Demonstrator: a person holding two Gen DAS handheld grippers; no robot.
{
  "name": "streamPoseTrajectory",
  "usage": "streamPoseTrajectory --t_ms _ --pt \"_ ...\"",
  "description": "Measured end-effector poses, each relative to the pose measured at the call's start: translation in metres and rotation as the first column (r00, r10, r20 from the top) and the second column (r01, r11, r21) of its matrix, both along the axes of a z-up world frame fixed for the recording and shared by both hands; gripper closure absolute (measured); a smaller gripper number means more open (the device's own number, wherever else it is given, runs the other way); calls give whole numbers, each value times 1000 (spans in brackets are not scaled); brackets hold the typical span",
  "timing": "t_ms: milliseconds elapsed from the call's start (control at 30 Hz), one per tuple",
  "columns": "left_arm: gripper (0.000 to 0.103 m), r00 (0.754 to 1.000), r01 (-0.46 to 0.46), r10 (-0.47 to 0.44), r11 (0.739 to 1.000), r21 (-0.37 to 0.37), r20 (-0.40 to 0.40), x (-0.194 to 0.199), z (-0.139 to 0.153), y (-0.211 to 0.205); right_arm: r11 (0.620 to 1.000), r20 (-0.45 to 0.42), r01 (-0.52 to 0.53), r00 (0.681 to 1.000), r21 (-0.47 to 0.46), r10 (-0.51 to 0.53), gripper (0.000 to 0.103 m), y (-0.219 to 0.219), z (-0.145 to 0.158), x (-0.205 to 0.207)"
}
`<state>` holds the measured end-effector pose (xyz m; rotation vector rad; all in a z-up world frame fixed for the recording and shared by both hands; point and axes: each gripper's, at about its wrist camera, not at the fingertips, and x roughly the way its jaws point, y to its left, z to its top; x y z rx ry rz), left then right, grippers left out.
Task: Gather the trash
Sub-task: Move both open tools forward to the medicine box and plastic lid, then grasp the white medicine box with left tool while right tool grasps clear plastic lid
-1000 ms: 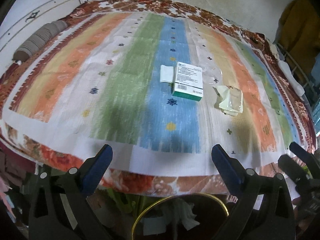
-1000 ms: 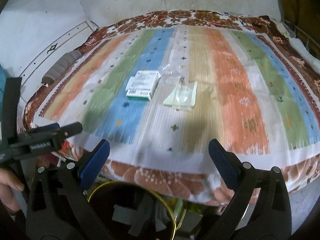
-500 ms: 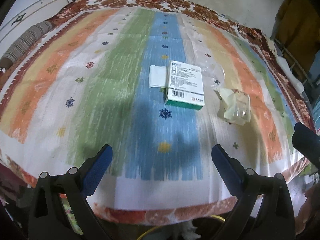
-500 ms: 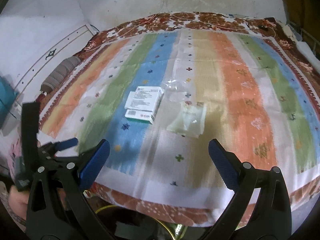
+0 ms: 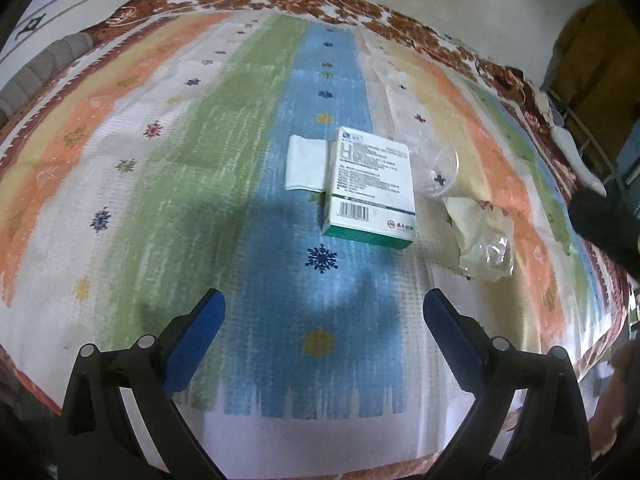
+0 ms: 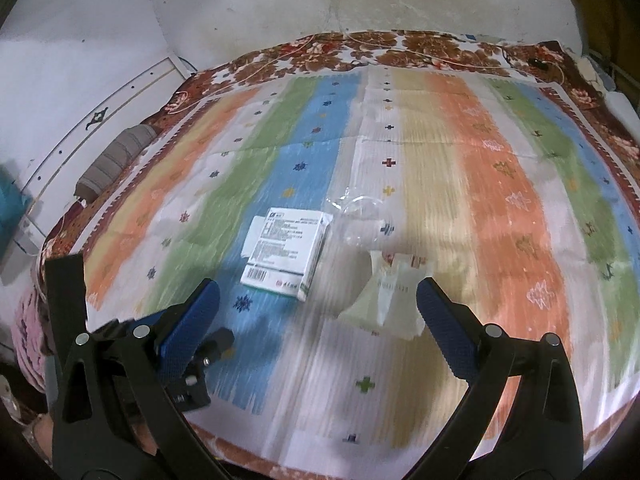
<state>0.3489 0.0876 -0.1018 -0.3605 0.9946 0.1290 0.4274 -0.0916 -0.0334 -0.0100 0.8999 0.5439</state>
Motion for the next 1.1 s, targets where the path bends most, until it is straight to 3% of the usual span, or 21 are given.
streamPoseTrajectory --t_ms 367,500,733,1100 --pt "6 999 10 -12 998 54 34 20 -4 -11 995 -106 65 993 76 -57 14 2 -22 48" --pt "6 1000 25 -25 999 46 11 28 -10 -12 993 -152 66 987 94 -51 20 8 -31 61" --pt "6 999 12 -14 999 47 38 38 -10 -11 976 -217 130 972 175 -90 32 6 -43 83" --pt "6 999 23 -25 997 78 22 59 -20 -20 969 -279 170 953 179 -116 49 20 -65 105"
